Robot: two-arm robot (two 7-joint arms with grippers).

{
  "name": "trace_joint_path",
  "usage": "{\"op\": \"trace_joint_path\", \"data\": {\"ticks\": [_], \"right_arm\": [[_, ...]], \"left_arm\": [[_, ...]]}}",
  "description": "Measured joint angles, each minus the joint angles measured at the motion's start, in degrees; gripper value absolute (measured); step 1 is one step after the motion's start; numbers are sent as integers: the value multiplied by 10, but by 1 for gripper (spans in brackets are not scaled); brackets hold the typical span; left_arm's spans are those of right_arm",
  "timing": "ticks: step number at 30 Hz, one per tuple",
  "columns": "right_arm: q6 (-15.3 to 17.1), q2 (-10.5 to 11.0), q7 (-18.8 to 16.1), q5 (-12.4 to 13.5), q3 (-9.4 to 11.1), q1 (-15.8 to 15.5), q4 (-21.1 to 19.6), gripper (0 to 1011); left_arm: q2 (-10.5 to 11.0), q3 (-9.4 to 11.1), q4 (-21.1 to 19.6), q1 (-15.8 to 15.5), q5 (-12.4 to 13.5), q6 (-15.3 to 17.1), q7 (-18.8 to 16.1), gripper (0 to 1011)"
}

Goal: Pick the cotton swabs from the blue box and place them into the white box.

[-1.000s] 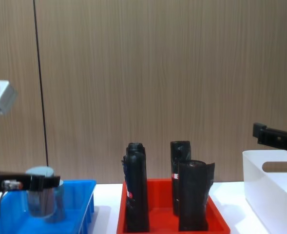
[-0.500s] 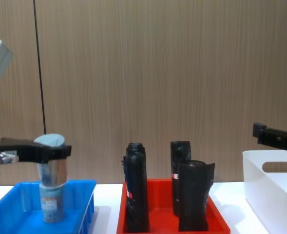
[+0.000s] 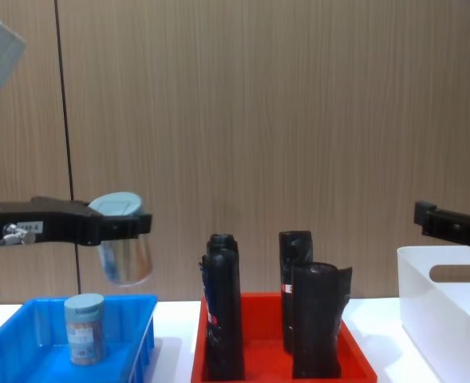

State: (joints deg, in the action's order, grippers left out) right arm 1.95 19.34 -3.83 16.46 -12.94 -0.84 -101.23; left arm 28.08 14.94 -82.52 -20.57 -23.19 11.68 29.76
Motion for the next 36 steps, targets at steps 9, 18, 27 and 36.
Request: {"op": "trace_joint_path", "data": {"ticks": [9,18,27,36], "right_arm": [[0,0,0,0,0,0,0,1002],[0,0,0,0,0,0,0,1002],[0,0,0,0,0,0,0,1002],[0,0,0,0,0,0,0,1002]], "left_arm": [[2,3,3,-10,-5,-15,74,674],[-1,10,19,-26,-7,-34,161,674],[-5,18,37,-42,-7,-51,247,674],[-6,26,49,-54,-8,-68,325,674]]}}
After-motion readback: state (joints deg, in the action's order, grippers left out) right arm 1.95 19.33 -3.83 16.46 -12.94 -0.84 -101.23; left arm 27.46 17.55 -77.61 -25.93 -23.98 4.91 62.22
